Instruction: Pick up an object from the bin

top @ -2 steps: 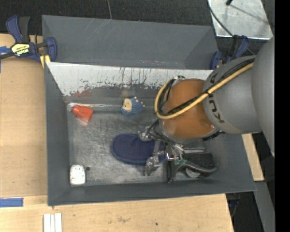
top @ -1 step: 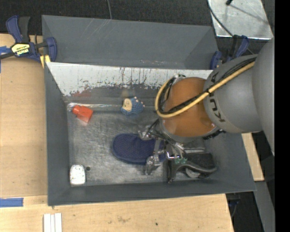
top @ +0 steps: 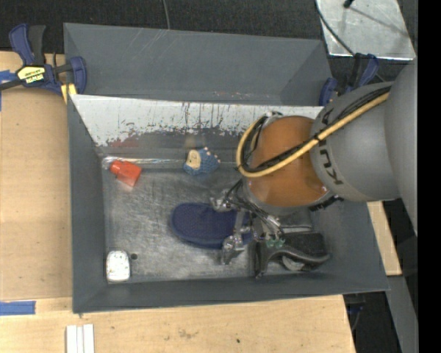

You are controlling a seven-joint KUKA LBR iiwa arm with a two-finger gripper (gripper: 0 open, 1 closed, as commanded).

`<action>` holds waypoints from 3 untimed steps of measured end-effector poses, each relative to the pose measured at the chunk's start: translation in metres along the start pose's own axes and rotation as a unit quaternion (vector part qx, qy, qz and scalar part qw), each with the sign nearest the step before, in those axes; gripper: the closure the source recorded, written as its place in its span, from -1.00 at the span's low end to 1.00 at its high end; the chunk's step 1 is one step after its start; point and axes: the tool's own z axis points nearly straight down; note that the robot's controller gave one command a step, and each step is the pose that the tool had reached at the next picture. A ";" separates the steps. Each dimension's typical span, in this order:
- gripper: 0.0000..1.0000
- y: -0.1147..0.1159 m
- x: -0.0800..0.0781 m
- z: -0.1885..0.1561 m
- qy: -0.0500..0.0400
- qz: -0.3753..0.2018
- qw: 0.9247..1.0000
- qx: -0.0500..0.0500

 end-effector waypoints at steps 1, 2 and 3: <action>-1.00 0.006 -0.049 0.008 0.005 0.044 0.999 -0.001; 1.00 0.006 -0.055 0.003 -0.009 0.044 0.999 -0.001; 1.00 0.005 -0.059 -0.077 0.000 0.044 0.999 -0.001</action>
Offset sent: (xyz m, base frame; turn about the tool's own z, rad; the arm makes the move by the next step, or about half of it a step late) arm 0.0462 0.0089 -0.0107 0.0889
